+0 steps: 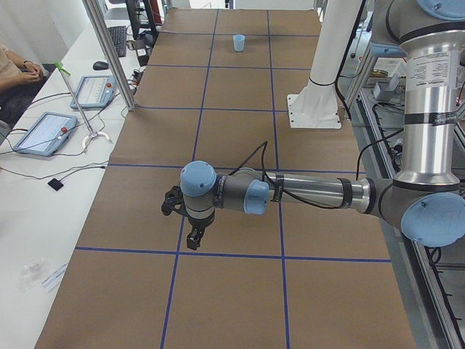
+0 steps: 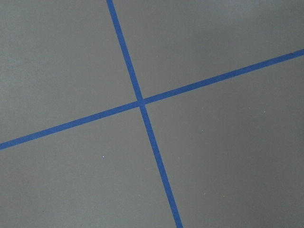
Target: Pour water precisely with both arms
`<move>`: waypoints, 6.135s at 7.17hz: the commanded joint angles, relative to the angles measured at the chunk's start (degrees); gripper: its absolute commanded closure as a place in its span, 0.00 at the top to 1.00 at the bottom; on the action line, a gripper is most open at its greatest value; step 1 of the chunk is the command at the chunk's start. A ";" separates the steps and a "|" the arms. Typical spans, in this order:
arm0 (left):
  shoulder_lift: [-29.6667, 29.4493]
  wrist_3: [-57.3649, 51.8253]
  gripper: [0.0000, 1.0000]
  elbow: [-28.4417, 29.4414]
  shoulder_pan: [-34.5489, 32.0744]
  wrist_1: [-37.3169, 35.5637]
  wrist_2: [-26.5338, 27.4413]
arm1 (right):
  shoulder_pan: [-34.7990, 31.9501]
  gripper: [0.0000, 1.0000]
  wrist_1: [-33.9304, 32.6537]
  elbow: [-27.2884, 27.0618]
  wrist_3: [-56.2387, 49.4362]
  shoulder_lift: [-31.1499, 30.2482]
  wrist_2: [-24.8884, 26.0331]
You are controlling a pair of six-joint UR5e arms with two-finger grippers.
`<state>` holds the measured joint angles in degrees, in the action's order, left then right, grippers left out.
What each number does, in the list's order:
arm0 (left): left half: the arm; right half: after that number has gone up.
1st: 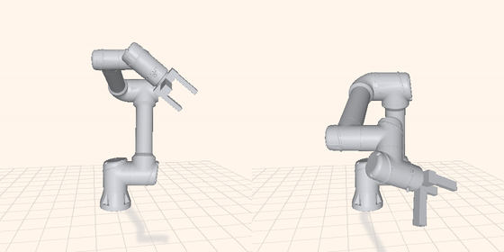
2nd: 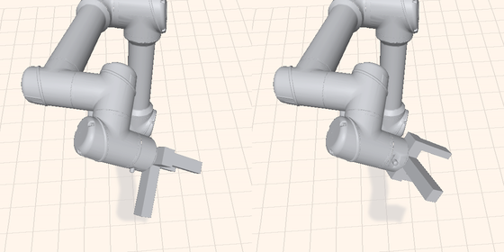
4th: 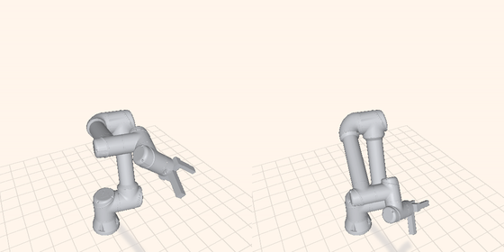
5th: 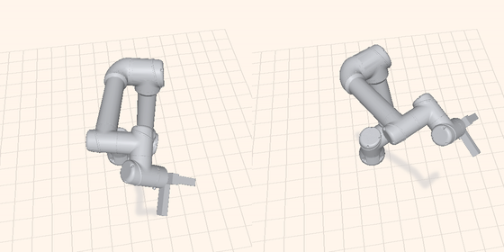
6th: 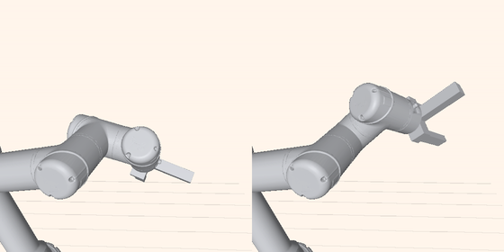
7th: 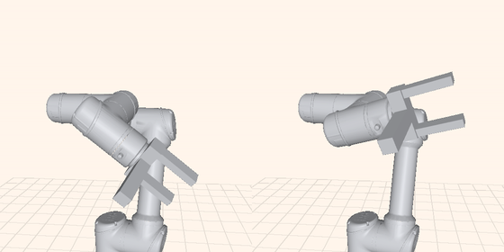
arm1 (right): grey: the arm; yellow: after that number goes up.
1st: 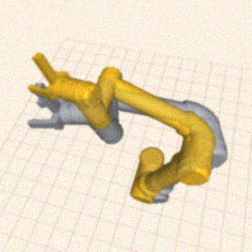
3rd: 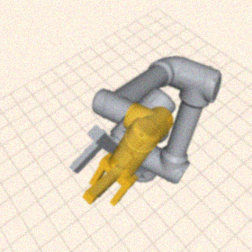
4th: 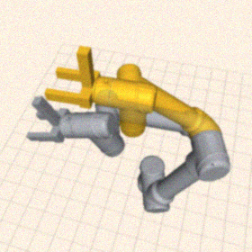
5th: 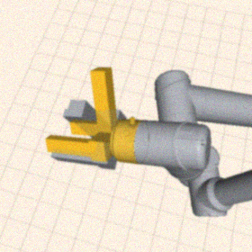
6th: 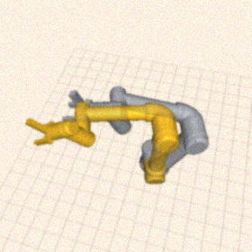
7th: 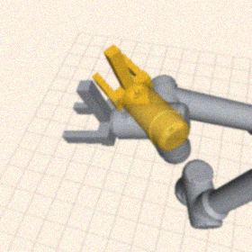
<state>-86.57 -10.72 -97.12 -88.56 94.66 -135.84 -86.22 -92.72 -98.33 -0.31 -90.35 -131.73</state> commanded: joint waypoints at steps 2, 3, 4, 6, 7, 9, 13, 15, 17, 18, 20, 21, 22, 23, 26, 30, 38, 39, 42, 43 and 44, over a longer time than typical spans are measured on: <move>-0.96 0.18 1.00 -0.61 -0.03 -0.70 -0.03 | 0.00 1.00 0.00 -0.10 0.05 0.00 -0.55; -1.05 0.00 1.00 -0.96 -0.03 -0.44 0.05 | 0.00 1.00 0.00 0.07 0.05 0.43 -0.55; -1.05 -0.09 1.00 -1.40 -0.03 -0.18 0.05 | 0.00 1.00 0.61 -0.10 -0.04 0.79 -0.37; -6.28 0.43 1.00 -1.15 0.06 -0.61 0.05 | 0.00 1.00 0.62 -0.19 0.74 0.79 -0.46; -6.94 0.44 1.00 -1.67 0.15 -0.44 -0.03 | 0.00 1.00 0.62 -0.71 2.14 0.79 -0.46; -7.21 8.10 1.00 -1.93 0.23 0.44 -3.95 | 0.00 1.00 0.62 -1.33 3.30 0.70 -0.46; -6.33 30.69 1.00 -7.36 12.41 9.75 -4.17 | 0.00 1.00 0.62 -1.25 3.30 0.61 -0.46; -0.99 43.45 1.00 -13.25 21.55 12.02 3.26 | 0.00 1.00 0.62 -1.42 3.39 0.44 -0.55; 4.88 51.39 1.00 -14.06 31.65 19.90 11.51 | 0.00 1.00 0.62 -1.60 3.39 0.18 -0.55; 7.36 54.98 1.00 -13.98 34.74 24.39 13.48 | 0.00 1.00 0.62 -1.86 3.39 0.09 -0.55; 9.49 58.51 1.00 -13.80 41.07 25.75 17.87 | 0.00 1.00 0.53 -1.86 3.39 0.09 -0.64; 9.32 60.54 1.00 -13.37 43.10 26.80 17.98 | 0.00 1.00 0.61 -1.86 3.39 0.00 -0.64; 9.23 60.64 1.00 -13.19 43.82 26.98 17.98 | 0.00 1.00 0.62 -1.86 3.39 0.00 -0.64; 8.97 60.64 1.00 -12.66 44.79 26.98 17.98 | 0.00 1.00 0.62 -1.86 3.39 0.00 -0.64; 6.08 60.73 0.71 -8.55 45.06 27.24 17.63 | 0.00 1.00 0.62 -1.77 3.39 0.00 -0.64; 4.48 60.64 0.00 -8.69 44.88 27.25 16.76 | 0.00 1.00 0.62 -1.86 3.39 0.09 -0.55; -21.54 78.13 0.00 -14.86 44.88 5.45 9.28 | 0.00 1.00 0.62 -1.86 3.39 0.09 -0.55; -28.84 78.48 0.00 -10.94 44.97 1.45 11.11 | 0.00 1.00 0.62 -1.78 3.39 0.09 -0.55; -45.39 86.28 0.00 4.34 51.71 1.76 17.43 | 0.00 1.00 0.62 -1.77 3.39 0.17 -0.55; -47.96 86.92 0.00 8.48 53.65 2.63 19.28 | 0.00 1.00 0.62 -1.77 3.39 0.17 -0.55; -48.95 86.92 0.00 12.44 54.98 6.29 21.30 | 0.00 1.00 0.62 -1.77 3.39 0.26 -0.55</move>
<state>-133.07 75.58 -89.79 -35.65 97.92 -117.10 -86.22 -92.11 -100.11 3.08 -90.16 -132.28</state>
